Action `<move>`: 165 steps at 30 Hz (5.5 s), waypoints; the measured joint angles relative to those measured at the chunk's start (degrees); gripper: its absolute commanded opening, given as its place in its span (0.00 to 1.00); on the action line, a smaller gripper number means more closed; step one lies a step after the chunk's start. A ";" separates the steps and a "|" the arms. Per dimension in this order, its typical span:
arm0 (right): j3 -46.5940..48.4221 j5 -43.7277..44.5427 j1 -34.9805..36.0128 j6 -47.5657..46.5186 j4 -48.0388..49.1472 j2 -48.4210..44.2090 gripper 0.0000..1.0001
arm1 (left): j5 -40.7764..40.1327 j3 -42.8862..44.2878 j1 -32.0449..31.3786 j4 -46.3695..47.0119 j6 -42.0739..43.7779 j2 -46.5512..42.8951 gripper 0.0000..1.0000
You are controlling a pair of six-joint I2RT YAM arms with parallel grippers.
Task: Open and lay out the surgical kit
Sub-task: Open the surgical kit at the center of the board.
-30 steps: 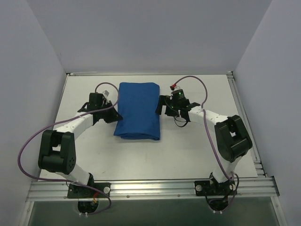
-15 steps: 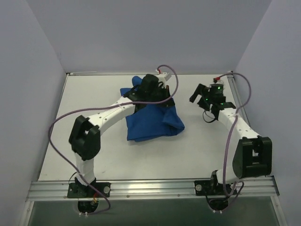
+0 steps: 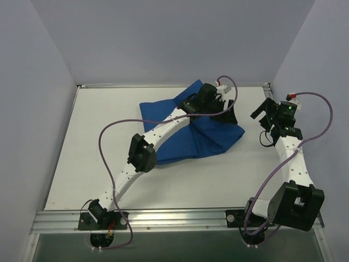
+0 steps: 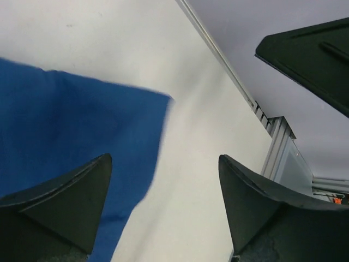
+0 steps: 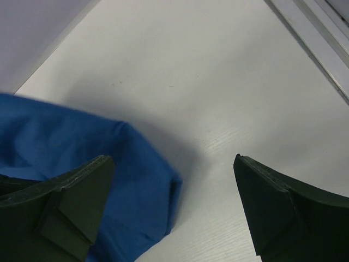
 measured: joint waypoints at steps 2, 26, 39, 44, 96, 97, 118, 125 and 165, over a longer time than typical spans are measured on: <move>-0.48 -1.05 -0.04 -0.20 0.20 -0.07 1.00 | -0.35 -1.22 -0.07 -2.08 1.16 -1.66 0.96; -1.01 -7.08 13.40 -2.99 5.05 9.99 0.99 | -46.23 -32.76 -3.69 -19.10 9.31 -19.39 0.99; -3.65 -6.10 13.62 -3.10 5.03 8.94 0.99 | -58.42 -23.65 -8.26 -26.05 10.32 -11.39 0.56; -3.98 -6.12 13.62 -3.08 5.62 8.70 0.99 | -59.36 -23.69 -7.96 -26.18 11.17 -11.39 0.77; -2.69 -6.34 23.89 -3.02 7.26 13.88 0.99 | -34.69 -94.84 45.35 -9.84 2.27 -84.72 0.94; -2.05 -6.10 24.76 -3.10 7.17 14.86 0.99 | -34.40 -95.19 45.13 -10.14 2.27 -85.99 0.94; 8.11 1.44 28.96 -6.29 3.61 29.16 0.83 | -20.13 -89.66 42.73 -2.56 -2.58 -52.96 0.27; 4.13 2.99 28.96 -4.26 5.33 29.16 0.75 | -20.37 -79.45 43.36 -5.95 -2.54 -40.87 0.28; 6.73 2.69 27.45 -6.16 6.99 32.83 0.78 | -20.79 -45.81 43.63 -17.35 5.01 -24.46 0.70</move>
